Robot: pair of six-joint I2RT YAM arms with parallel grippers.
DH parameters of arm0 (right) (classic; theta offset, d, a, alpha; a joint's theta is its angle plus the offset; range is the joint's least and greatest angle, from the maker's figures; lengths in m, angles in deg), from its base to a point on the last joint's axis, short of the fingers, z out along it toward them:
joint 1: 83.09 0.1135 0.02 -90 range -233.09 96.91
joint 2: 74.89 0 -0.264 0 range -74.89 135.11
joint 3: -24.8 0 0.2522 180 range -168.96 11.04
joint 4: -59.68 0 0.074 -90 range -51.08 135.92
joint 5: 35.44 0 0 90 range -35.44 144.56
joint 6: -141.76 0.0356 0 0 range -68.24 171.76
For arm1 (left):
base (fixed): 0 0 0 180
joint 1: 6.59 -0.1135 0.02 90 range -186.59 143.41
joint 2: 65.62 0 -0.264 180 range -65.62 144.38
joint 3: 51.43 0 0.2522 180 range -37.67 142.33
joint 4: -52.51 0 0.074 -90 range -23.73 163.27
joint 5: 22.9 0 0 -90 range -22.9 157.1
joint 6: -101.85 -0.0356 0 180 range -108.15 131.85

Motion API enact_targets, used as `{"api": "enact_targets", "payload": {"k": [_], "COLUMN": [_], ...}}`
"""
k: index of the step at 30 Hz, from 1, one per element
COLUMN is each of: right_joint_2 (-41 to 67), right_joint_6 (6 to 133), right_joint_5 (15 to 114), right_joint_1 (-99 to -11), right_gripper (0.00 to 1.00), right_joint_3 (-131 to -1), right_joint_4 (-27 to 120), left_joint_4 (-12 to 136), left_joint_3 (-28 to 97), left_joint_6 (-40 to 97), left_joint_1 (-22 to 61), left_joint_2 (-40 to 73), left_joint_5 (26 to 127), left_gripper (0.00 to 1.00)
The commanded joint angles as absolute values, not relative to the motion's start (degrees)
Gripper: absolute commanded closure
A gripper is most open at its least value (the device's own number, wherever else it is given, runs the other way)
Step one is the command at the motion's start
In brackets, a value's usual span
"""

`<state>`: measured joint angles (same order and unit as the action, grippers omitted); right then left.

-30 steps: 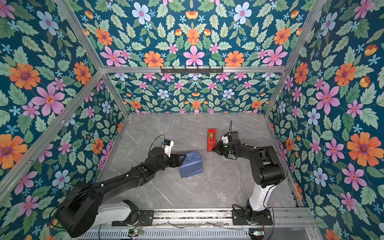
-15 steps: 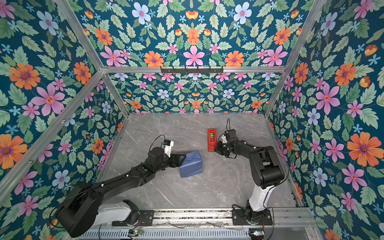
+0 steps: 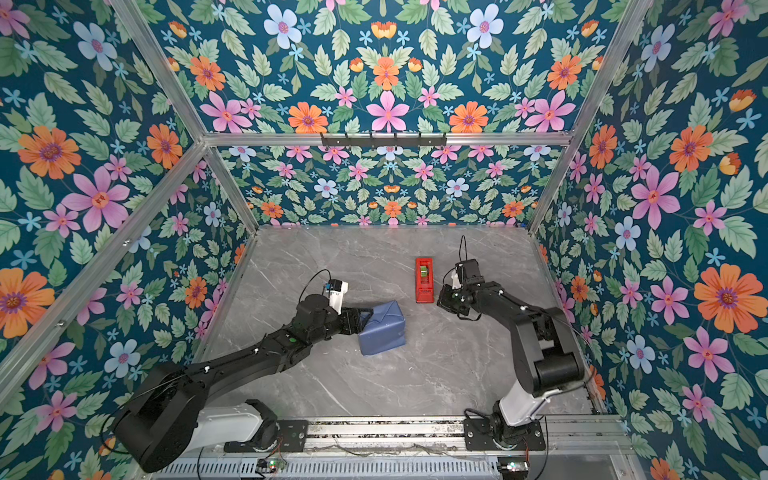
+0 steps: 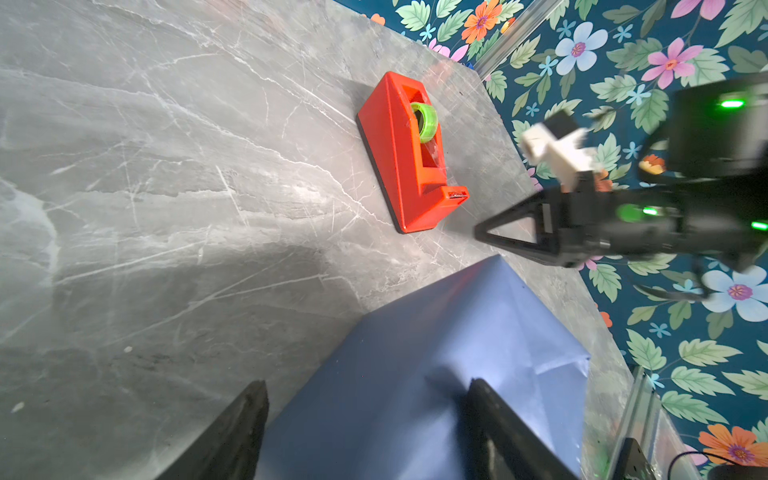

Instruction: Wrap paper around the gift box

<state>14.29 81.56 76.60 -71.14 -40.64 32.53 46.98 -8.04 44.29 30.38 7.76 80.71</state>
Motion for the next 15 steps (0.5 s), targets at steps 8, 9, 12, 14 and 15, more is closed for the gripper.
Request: {"api": "enact_targets", "payload": {"k": [8, 9, 12, 14, 15], "right_joint_2": [-1.2, -1.5, -1.0, -0.1, 0.7], "right_joint_6": [76.2, 76.7, 77.5, 77.7, 77.8], "right_joint_5": [97.5, 98.7, 100.7, 100.5, 100.3], "right_joint_1": [-67.6, -66.4, -62.3, -59.5, -57.9], "right_gripper": [1.00, 1.00, 1.00, 1.00, 1.00], "right_joint_3": [-36.7, -37.2, -39.9, -41.6, -42.6], "right_joint_4": [28.0, 28.4, 28.2, 28.2, 28.2], "left_joint_4": [56.7, 56.8, 56.7, 56.5, 56.5], "left_joint_3": [-7.9, -7.9, -7.8, -7.7, -7.6], "left_joint_6": [42.0, 42.1, 42.0, 42.0, 42.1], "left_joint_1": [30.5, 30.5, 30.5, 30.5, 30.5], "left_joint_2": [8.8, 8.7, 8.9, 9.3, 9.5], "left_joint_5": [80.5, 80.5, 80.4, 80.6, 80.7], "left_gripper": [0.23, 0.23, 0.23, 0.23, 0.23]}}
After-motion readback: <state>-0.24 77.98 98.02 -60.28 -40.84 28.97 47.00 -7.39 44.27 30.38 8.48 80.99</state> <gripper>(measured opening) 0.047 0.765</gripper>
